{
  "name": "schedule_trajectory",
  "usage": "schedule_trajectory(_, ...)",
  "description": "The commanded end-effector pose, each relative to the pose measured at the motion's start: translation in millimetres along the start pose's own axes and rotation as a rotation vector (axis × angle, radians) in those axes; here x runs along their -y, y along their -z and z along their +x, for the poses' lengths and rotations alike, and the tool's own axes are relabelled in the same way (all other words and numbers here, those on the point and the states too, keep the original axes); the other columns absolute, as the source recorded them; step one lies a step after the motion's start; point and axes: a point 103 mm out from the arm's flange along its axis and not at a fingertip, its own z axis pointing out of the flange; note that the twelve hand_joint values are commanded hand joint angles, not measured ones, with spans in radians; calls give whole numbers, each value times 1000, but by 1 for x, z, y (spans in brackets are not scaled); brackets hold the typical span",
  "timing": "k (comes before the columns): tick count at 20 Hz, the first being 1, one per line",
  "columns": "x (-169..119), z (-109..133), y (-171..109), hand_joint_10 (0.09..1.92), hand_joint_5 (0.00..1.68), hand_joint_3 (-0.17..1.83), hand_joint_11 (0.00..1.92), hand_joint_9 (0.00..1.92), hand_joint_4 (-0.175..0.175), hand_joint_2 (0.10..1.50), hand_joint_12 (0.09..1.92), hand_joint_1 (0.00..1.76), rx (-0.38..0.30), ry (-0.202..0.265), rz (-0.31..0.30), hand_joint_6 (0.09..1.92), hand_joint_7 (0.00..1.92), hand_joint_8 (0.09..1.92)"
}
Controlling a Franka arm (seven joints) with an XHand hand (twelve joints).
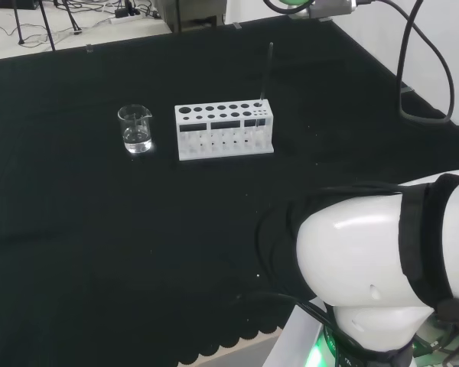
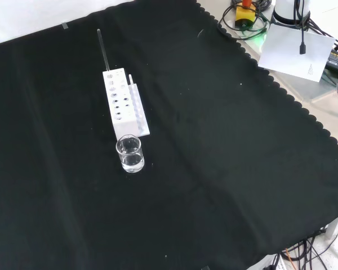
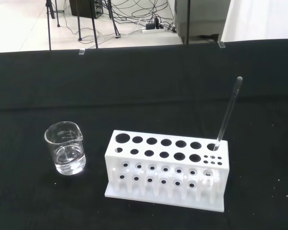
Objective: Take the glass rod from the white test tube rack.
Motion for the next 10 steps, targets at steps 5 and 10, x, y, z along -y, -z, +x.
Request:
schedule_trajectory(5,-2,1,-1,838,14,705,0,1,-135,734,1322,792,14,6,-10,87,0,359)
schedule_trajectory(10,-8,-1,-5,836,20,700,0,0,-135,741,1311,784,2,14,-3,87,0,378)
